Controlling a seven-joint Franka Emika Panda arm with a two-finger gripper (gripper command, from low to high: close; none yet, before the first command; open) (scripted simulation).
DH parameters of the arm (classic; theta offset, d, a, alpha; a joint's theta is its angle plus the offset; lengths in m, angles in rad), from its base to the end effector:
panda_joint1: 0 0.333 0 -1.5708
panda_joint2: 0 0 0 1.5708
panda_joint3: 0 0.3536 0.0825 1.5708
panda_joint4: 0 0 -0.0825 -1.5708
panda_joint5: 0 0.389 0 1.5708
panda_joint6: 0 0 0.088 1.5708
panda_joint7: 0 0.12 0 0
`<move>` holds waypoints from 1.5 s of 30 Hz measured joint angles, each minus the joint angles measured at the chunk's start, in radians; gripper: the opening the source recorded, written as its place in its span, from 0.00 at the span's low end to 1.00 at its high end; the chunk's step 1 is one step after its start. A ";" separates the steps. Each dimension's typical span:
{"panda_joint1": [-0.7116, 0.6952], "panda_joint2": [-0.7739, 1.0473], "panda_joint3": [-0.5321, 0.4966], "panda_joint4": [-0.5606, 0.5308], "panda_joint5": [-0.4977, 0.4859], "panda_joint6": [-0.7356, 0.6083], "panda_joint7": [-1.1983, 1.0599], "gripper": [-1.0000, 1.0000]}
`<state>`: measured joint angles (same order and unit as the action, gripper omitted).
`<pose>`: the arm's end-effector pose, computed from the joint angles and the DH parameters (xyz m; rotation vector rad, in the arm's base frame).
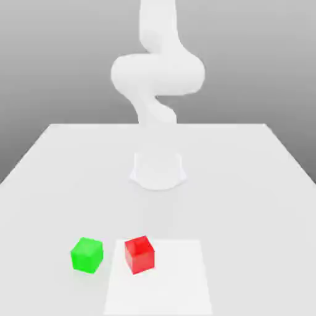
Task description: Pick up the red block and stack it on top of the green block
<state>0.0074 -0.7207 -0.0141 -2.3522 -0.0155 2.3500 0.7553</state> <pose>0.3672 -0.0048 0.6794 -2.5333 1.0048 -0.9548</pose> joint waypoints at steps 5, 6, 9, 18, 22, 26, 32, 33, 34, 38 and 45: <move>0.013 0.189 -0.038 -0.118 -0.028 0.117 -0.111 0.50; 0.016 0.226 -0.047 -0.141 -0.032 0.140 -0.133 0.50; 0.027 0.337 -0.076 -0.211 -0.042 0.209 -0.203 0.50; 0.031 0.670 -0.129 -0.418 -0.002 0.415 -0.461 0.50; 0.017 0.817 -0.104 -0.429 0.060 0.529 -0.534 0.50; -0.024 0.952 -0.051 -0.411 0.114 0.643 -0.574 0.00; -0.030 0.965 -0.044 -0.409 0.116 0.653 -0.576 0.00; -0.028 0.953 -0.047 -0.411 0.112 0.643 -0.574 0.00; -0.023 0.929 -0.055 -0.414 0.102 0.623 -0.566 0.00; -0.014 0.796 -0.078 -0.434 0.042 0.510 -0.523 0.00; -0.063 0.688 -0.128 -0.433 -0.019 0.407 -0.475 0.00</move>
<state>-0.0551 -0.0326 -0.1419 -2.7852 -0.0345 2.7571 0.2805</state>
